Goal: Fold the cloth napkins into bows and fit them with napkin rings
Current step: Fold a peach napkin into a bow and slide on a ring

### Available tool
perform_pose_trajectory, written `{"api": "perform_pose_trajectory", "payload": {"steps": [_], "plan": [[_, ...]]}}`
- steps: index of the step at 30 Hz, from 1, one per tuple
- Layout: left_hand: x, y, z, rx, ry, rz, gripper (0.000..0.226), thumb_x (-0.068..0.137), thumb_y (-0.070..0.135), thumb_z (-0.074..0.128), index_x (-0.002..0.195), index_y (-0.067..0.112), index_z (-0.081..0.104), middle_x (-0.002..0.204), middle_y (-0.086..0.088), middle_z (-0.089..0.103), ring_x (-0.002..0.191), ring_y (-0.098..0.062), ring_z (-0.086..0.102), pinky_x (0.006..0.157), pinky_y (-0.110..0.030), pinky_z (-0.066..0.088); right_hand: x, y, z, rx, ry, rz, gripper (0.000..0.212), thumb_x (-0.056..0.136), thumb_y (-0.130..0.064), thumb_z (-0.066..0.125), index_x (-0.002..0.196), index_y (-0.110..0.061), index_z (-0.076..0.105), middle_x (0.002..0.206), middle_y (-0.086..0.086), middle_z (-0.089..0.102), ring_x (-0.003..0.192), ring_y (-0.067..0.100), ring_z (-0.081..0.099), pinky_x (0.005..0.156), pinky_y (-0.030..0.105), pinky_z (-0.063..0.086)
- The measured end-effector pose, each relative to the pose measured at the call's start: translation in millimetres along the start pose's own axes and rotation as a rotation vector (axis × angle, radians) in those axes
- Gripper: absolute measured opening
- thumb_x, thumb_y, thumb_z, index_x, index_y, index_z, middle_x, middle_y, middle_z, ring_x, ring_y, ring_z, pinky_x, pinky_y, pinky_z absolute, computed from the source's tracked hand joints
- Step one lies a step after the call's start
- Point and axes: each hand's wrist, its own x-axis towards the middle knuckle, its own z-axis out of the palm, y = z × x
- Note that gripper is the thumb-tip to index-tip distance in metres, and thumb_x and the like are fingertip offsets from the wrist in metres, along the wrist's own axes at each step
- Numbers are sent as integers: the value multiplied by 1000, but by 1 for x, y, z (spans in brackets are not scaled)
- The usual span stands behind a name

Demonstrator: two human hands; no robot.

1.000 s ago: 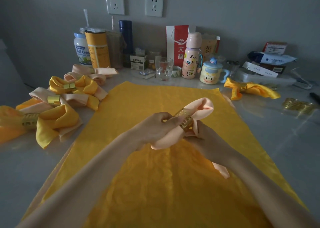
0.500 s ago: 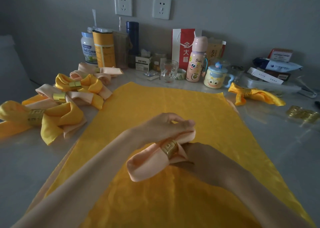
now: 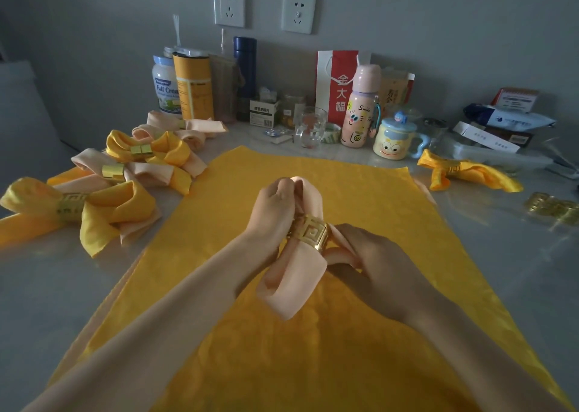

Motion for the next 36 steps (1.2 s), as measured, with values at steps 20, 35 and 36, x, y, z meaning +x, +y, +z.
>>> {"api": "perform_pose_trajectory", "payload": {"steps": [20,35,36], "plan": [[-6,-5,-13,-331,-419,-312,35,100,22,32,111,5,60,95,-9,70,84,-21,65,73,-31,51,10,8,6,386,268,360,21,97,-30,48,78,-28,58,44,-14,47,39,6,36,43,18,26],[-57,19,-38,-538,-155,-187,28,81,38,67,97,15,67,78,-5,70,85,-19,63,83,-34,46,21,-91,-1,84,100,277,42,90,-49,49,121,-21,45,115,-3,59,102,20,61,77,39,50],[-57,19,-45,-560,-180,-188,28,81,35,68,98,13,67,84,-7,69,85,-19,63,83,-34,47,21,-94,-5,223,55,305,46,85,-56,51,117,-23,49,111,-4,61,99,16,62,80,40,51]]}}
